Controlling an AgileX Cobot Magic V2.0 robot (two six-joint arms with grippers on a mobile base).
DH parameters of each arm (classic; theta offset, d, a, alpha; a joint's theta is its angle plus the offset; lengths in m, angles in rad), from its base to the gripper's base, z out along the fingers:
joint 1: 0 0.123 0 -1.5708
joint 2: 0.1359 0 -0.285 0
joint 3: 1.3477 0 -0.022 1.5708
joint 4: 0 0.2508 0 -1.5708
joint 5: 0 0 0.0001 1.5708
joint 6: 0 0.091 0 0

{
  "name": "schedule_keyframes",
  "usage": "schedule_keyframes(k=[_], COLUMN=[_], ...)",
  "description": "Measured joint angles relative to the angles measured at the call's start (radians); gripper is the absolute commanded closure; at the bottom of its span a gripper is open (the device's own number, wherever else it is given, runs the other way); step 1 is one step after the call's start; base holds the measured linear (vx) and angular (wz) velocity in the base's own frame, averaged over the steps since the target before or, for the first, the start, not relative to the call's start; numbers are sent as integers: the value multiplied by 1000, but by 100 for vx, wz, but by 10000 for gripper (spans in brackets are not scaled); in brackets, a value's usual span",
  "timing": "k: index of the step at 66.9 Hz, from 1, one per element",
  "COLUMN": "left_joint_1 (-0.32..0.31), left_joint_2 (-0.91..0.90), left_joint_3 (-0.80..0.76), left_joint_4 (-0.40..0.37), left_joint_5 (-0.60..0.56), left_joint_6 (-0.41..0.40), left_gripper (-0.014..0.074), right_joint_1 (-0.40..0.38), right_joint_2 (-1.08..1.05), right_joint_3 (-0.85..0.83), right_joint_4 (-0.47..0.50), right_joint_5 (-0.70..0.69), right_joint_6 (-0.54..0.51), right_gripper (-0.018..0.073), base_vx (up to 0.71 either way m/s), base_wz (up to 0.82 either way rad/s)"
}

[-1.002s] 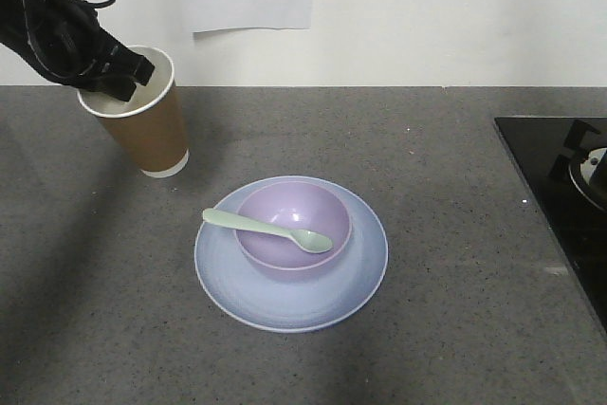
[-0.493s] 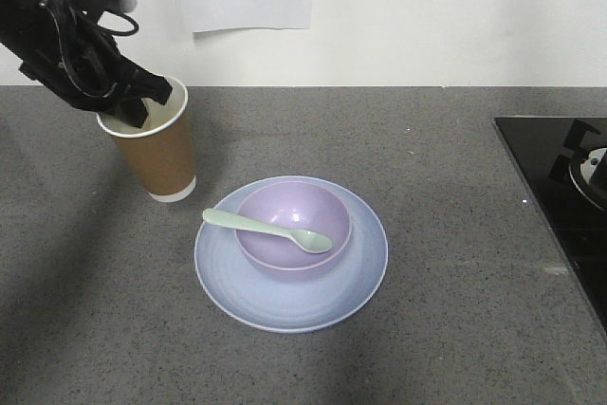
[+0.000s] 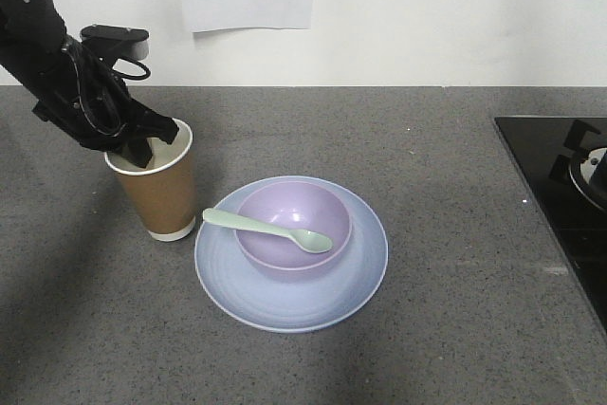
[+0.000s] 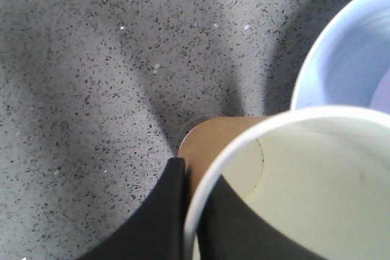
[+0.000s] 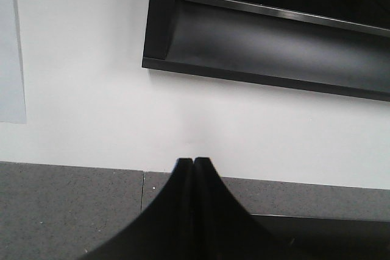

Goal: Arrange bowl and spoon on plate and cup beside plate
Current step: 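Carry the cup toward the plate and set it down beside it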

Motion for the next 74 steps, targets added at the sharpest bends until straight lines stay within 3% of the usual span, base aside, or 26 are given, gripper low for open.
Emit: schedule_keyframes(k=[12,74], left_joint_1=[0,0], left_joint_2=[0,0], left_joint_3=[0,61], left_joint_4=[-29,-17], left_joint_5=[-2,-37], left_joint_6=[0,15], left_gripper=[596,589], right_joint_1=[0,0], right_joint_2=[0,0], right_joint_3=[0,0], right_joint_4=[0,0], right_joint_5=[0,0], right_joint_6=[0,0], right_gripper=[570,570], base_vx=[0,0], base_wz=[0,0])
